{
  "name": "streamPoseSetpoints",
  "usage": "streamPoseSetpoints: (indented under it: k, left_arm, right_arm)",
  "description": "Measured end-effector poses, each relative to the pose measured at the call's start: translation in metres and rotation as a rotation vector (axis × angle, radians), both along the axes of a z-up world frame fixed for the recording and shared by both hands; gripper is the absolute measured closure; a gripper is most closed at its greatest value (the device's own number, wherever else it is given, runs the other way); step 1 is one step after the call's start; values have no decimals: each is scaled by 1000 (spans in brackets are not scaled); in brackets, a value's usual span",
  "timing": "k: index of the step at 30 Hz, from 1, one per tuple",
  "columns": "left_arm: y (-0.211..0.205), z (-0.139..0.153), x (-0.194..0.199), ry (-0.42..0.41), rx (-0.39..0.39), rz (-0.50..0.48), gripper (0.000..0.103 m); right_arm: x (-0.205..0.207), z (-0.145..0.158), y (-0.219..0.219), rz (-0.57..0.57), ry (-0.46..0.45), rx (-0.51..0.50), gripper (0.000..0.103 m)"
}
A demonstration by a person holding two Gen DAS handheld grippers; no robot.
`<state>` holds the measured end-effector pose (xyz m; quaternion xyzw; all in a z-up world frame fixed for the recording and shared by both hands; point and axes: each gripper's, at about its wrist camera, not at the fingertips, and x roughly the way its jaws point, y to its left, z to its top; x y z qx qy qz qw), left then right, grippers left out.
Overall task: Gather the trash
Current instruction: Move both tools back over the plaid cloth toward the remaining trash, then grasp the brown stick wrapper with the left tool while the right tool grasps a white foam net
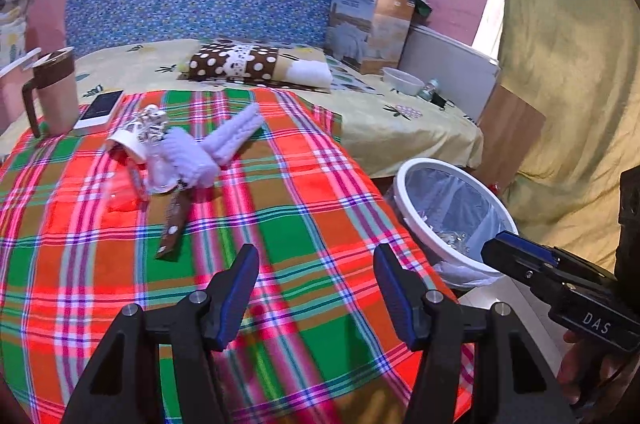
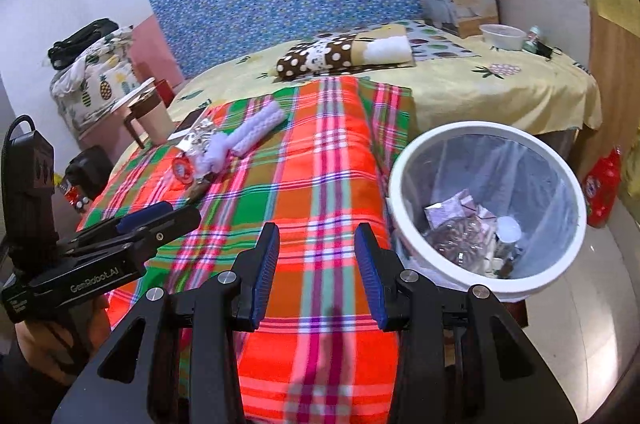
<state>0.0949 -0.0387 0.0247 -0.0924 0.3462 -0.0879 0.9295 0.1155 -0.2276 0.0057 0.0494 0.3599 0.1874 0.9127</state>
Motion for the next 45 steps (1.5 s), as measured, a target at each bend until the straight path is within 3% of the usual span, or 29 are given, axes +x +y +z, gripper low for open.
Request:
streamPoseSetpoints:
  k: [16, 33, 37, 41, 45]
  left_arm:
    - [61, -2, 0, 10, 21, 143, 43]
    - [92, -40, 58, 100, 0, 166, 44]
    - [91, -50, 73, 140, 11, 161, 58]
    - [88, -62, 81, 187, 29, 156, 81]
    - [90, -59, 73, 174, 16, 150, 82]
  right_arm:
    - [15, 5, 49, 135, -1, -21, 62]
    - [50, 5, 81, 188, -2, -48, 62]
    - [57, 4, 83, 187, 6, -51, 62]
    - [63, 3, 87, 202, 11, -56, 62]
    - [69, 1, 93, 220, 17, -54, 62]
